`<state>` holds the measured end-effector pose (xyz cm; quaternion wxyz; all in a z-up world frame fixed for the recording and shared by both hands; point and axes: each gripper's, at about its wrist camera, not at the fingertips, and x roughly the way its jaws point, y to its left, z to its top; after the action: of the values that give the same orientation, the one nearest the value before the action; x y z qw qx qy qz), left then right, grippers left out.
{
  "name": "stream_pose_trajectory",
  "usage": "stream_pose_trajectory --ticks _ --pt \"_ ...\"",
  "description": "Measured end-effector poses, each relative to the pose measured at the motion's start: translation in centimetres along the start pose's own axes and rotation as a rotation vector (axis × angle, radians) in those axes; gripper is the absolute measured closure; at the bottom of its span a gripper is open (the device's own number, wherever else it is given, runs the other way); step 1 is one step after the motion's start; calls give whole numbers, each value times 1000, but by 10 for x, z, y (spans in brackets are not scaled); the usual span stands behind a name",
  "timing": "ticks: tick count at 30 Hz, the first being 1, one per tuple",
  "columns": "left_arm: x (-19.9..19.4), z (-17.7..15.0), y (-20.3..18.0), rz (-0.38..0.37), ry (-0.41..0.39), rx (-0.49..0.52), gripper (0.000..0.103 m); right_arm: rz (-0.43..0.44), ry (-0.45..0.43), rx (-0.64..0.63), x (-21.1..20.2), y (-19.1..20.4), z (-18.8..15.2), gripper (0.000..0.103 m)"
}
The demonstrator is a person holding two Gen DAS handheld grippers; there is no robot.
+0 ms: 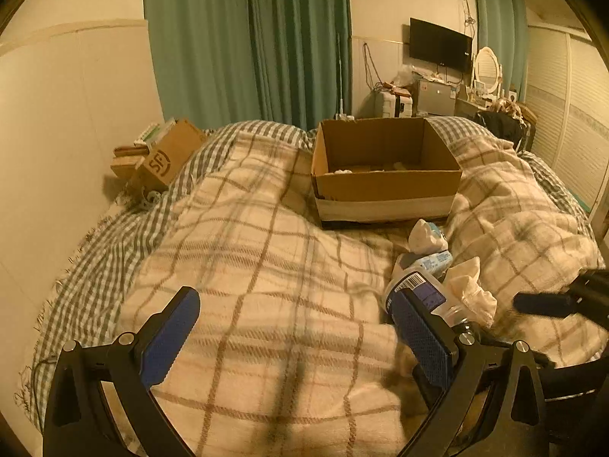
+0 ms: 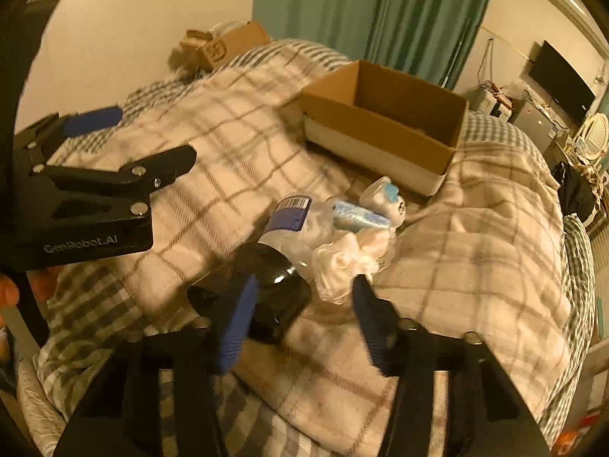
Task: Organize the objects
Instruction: 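Grasp the blue-labelled water bottle with the right gripper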
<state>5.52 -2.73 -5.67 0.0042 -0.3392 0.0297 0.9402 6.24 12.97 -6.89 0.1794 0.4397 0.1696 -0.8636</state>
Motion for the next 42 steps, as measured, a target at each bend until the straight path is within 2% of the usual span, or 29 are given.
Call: stream_pose_trajectory --ticks 3,13,17,19,21,27,28,29,30,31,32,33,39,42 --pt "2 -2 1 -6 4 -9 0 15 17 -6 7 1 0 67" --pt "5 -3 2 5 18 -9 0 64 12 -34 -2 7 -3 67" --pt "8 -5 4 -1 31 -10 0 56 18 -75 -1 17 -4 67" --pt "8 -5 5 -2 31 -9 0 60 19 -82 -3 19 -6 63" --pt "8 -5 5 -3 33 -11 0 81 31 -76 -2 19 -8 43" --pt "10 -7 1 -15 41 -7 0 71 61 -43 13 16 -7 43" --pt "10 -8 1 -17 43 -4 0 70 71 -31 17 14 -7 46" --pt "11 -8 0 -19 47 -4 0 65 81 -18 22 12 -7 62" --pt "12 -8 0 -18 49 -3 0 54 94 -8 27 10 -7 70" --pt "13 -8 -1 -20 51 -3 0 57 93 6 28 7 -7 73" --pt "13 -8 -1 -20 54 -2 0 55 88 11 27 6 -8 87" --pt "13 -8 0 -19 54 -3 0 56 79 12 25 5 -8 95" --pt "11 -2 -4 -15 57 -10 0 60 -27 26 -13 -9 -3 98" --pt "15 1 -14 -27 68 -7 0 -3 -77 27 -29 -23 -1 98"
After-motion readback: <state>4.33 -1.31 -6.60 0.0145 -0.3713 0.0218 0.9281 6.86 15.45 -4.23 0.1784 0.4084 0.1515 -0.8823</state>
